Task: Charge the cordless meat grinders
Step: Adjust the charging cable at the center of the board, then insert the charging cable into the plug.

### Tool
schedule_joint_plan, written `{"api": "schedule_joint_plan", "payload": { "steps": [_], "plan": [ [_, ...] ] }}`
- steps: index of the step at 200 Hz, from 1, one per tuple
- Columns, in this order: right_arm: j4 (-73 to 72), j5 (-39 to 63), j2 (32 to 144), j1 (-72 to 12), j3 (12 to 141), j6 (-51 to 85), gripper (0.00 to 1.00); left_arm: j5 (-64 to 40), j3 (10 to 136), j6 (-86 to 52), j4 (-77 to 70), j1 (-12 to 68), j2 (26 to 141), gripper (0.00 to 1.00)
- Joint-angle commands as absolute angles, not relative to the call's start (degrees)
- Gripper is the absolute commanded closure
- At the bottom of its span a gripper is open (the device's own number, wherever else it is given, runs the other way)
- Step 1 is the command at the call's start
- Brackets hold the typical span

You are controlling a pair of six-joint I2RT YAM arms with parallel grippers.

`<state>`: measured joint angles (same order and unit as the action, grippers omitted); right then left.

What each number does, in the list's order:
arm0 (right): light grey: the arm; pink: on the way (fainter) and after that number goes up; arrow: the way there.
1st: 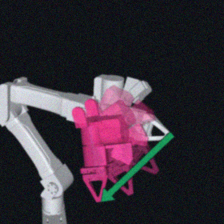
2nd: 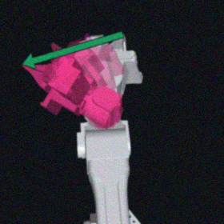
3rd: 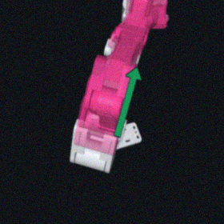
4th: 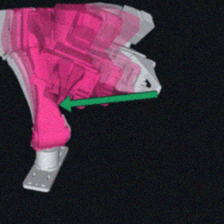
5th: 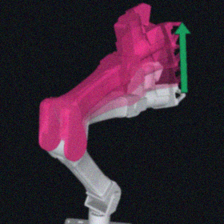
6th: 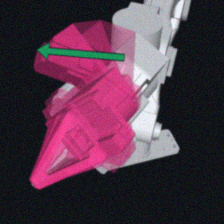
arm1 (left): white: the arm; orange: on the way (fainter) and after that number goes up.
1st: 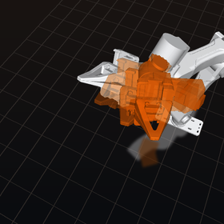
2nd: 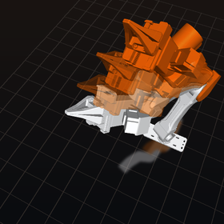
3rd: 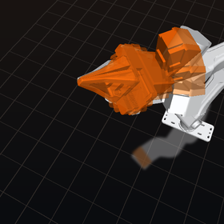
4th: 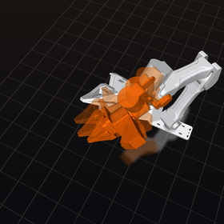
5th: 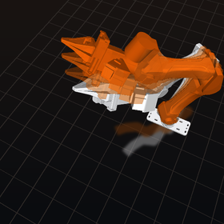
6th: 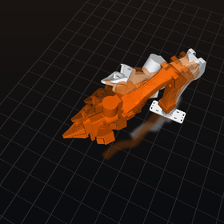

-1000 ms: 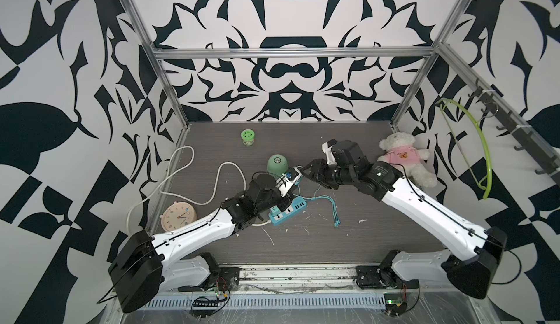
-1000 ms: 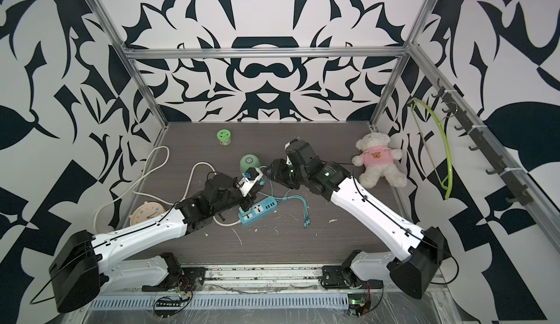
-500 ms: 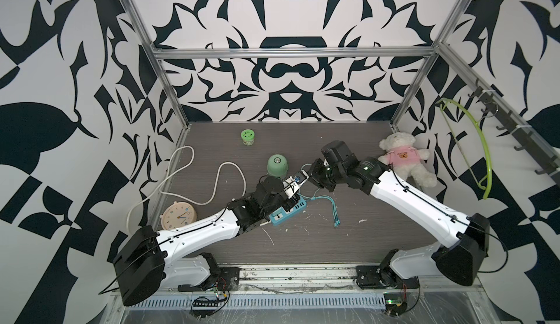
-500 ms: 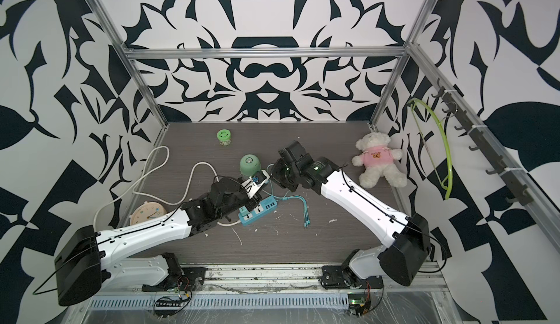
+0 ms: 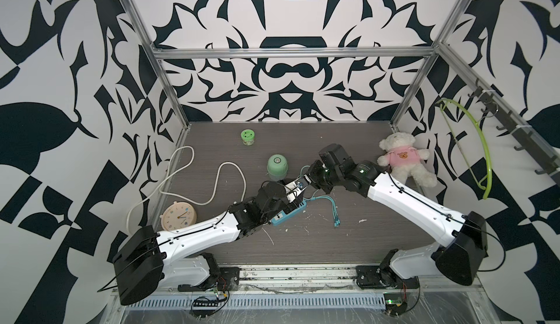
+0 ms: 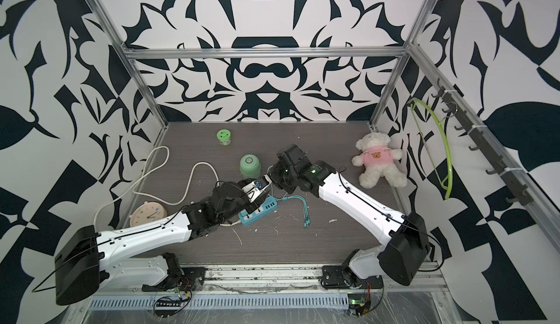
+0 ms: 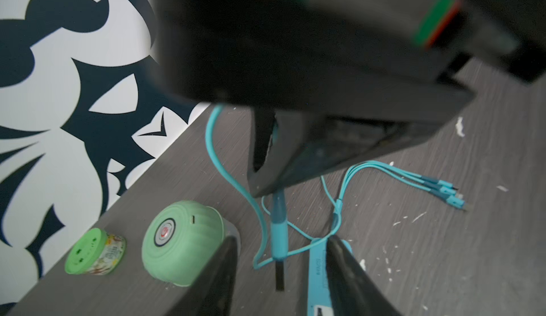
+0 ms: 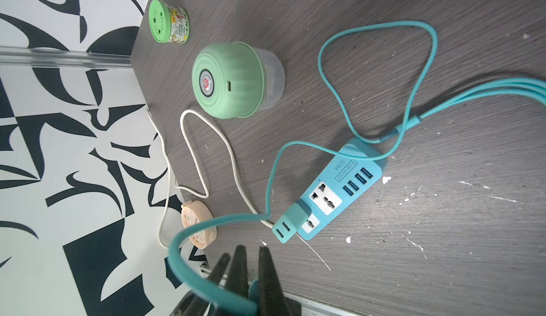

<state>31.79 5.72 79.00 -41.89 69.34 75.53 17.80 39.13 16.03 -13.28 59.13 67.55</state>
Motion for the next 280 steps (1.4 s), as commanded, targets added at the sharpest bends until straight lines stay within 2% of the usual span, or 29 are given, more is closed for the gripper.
{"api": "schedule_joint_plan", "payload": {
  "steps": [1, 13, 29, 36, 59, 78, 98, 141, 199, 280],
  "plan": [
    [28.09, 0.26, 74.62, -42.30, 67.48, 69.97, 1.00, 17.93, 34.45, 10.06, -19.88, 59.36, 60.52, 0.30],
    [24.92, -3.38, 73.03, -43.07, 65.09, 63.35, 1.00, 21.68, 31.44, 3.78, -22.61, 59.33, 55.45, 0.23],
    [16.36, -9.02, 71.58, -46.41, 60.50, 50.56, 1.00, 31.05, 28.58, -7.69, -23.04, 58.86, 48.33, 0.08],
    [12.34, -10.46, 71.37, -48.21, 58.36, 44.51, 1.00, 35.48, 28.06, -13.24, -21.19, 58.35, 45.54, 0.05],
    [-1.94, -8.90, 72.85, -52.99, 51.49, 27.72, 1.00, 49.66, 30.50, -38.90, -1.94, 54.93, 38.36, 0.01],
    [-11.27, -5.47, 74.69, -54.86, 47.30, 19.72, 1.00, 49.86, 32.79, -56.27, 14.75, 49.51, 34.55, 0.01],
    [-15.83, -2.35, 77.36, -56.03, 46.30, 13.91, 1.00, 48.87, 32.59, -67.49, 22.54, 45.57, 31.69, 0.04],
    [-21.65, 3.39, 82.18, -57.13, 45.87, 4.01, 1.00, 50.54, 30.67, -73.53, 25.07, 44.74, 28.95, 0.06],
    [-23.22, 6.08, 85.63, -57.13, 46.43, 0.45, 1.00, 48.75, 31.20, -74.48, 27.40, 44.74, 30.38, 0.07],
    [-24.87, 5.16, 87.22, -57.13, 44.40, -4.72, 1.00, 47.67, 30.75, -74.69, 26.90, 44.74, 31.57, 0.07]
  ]
}}
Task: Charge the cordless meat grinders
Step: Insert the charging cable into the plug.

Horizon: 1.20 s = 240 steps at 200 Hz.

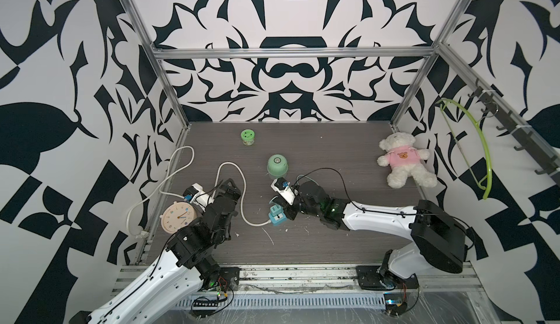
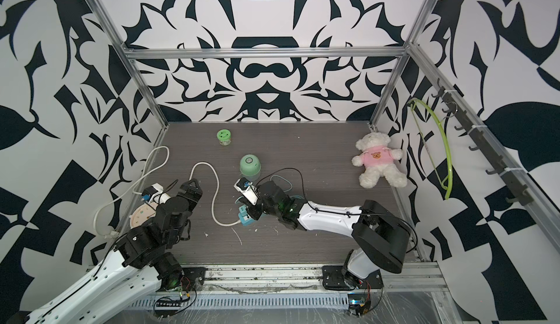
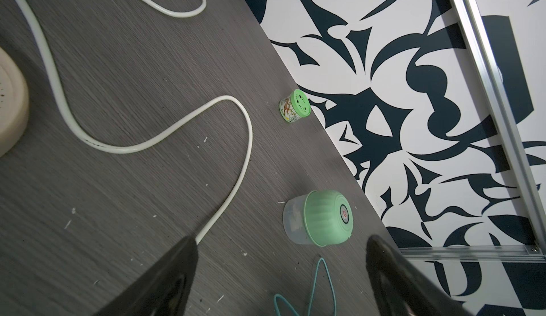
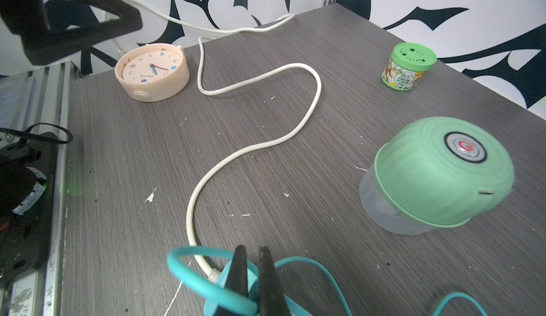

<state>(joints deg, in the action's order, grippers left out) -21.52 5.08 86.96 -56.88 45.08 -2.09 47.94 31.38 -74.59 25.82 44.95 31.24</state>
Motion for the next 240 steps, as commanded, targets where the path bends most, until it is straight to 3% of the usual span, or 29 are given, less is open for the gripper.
{"api": "schedule_joint_plan", "payload": {
  "steps": [1, 152, 240],
  "plan": [
    [-24.87, 5.17, 87.21, -57.13, 44.39, -4.74, 1.00, 47.65, 30.76, -74.65, 26.94, 44.74, 31.56, 0.07],
    [-20.76, 1.77, 91.58, -57.39, 43.40, -7.15, 1.00, 47.45, 31.07, -75.32, 27.77, 44.65, 31.85, 0.08],
    [-22.53, 0.06, 91.44, -57.74, 36.53, -6.86, 1.00, 46.94, 31.16, -75.50, 26.88, 44.62, 33.29, 0.08]
  ]
}}
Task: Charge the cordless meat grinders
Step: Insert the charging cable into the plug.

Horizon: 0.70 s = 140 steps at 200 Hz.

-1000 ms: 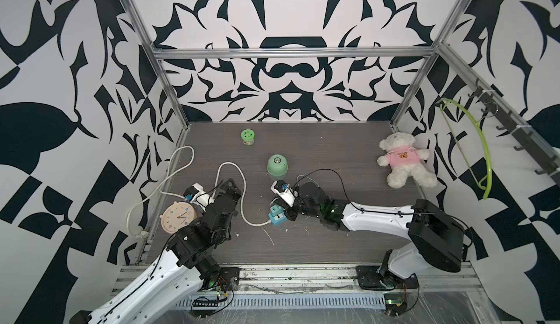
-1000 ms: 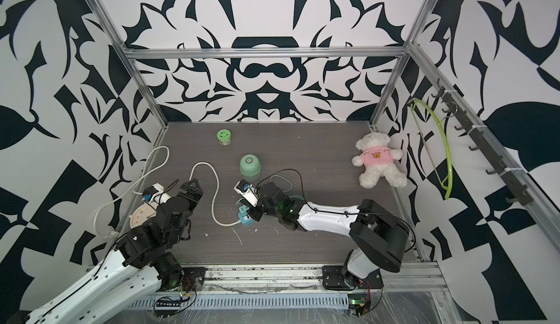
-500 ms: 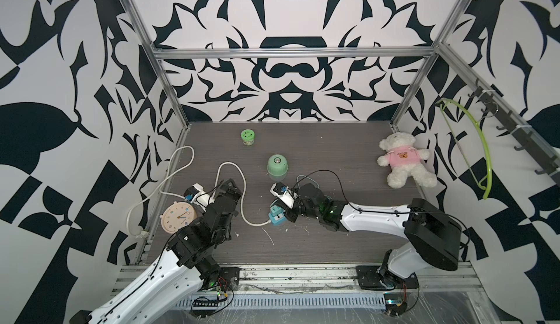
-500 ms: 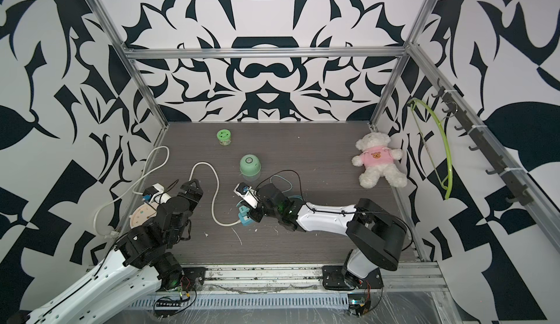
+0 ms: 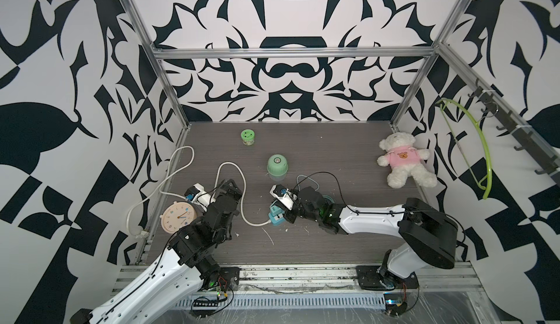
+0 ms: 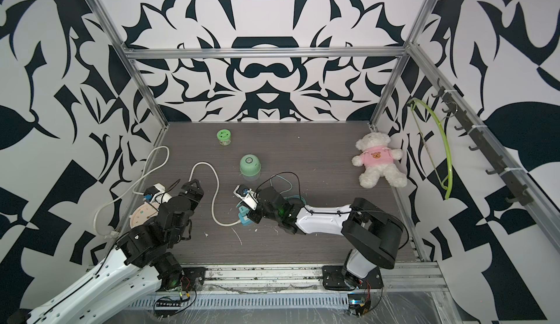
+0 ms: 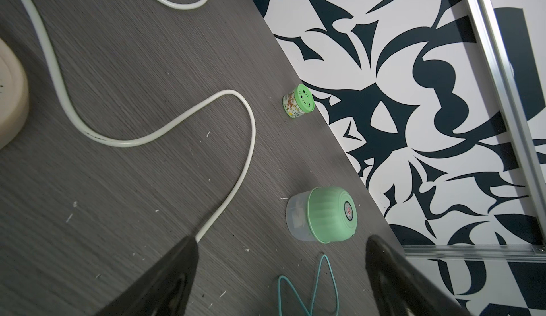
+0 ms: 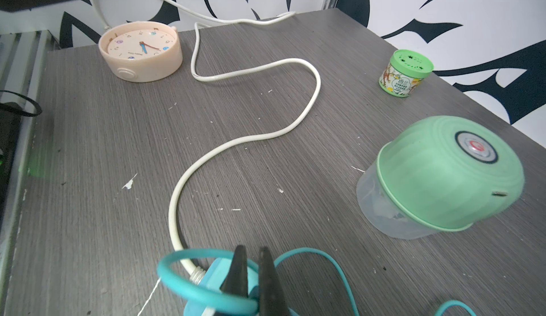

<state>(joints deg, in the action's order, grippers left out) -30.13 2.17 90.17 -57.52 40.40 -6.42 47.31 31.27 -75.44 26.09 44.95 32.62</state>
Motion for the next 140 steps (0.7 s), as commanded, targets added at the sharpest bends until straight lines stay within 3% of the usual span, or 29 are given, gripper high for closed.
{"api": "schedule_joint_plan", "payload": {
  "steps": [1, 90, 115, 140],
  "plan": [
    [-22.51, 0.03, 91.42, -57.74, 36.46, -6.86, 1.00, 46.94, 31.22, -75.50, 26.85, 44.63, 33.30, 0.08],
    [-19.18, 1.81, 91.97, -57.74, 37.94, -7.37, 1.00, 45.90, 32.73, -74.21, 25.75, 44.03, 35.07, 0.08],
    [-16.43, 3.25, 87.89, -57.74, 40.63, -5.91, 0.66, 45.99, 33.64, -73.42, 25.96, 43.95, 35.35, 0.08],
    [-13.37, 3.47, 82.58, -57.70, 42.33, -5.54, 0.45, 46.13, 34.40, -72.78, 26.06, 43.88, 35.60, 0.08]
  ]
}}
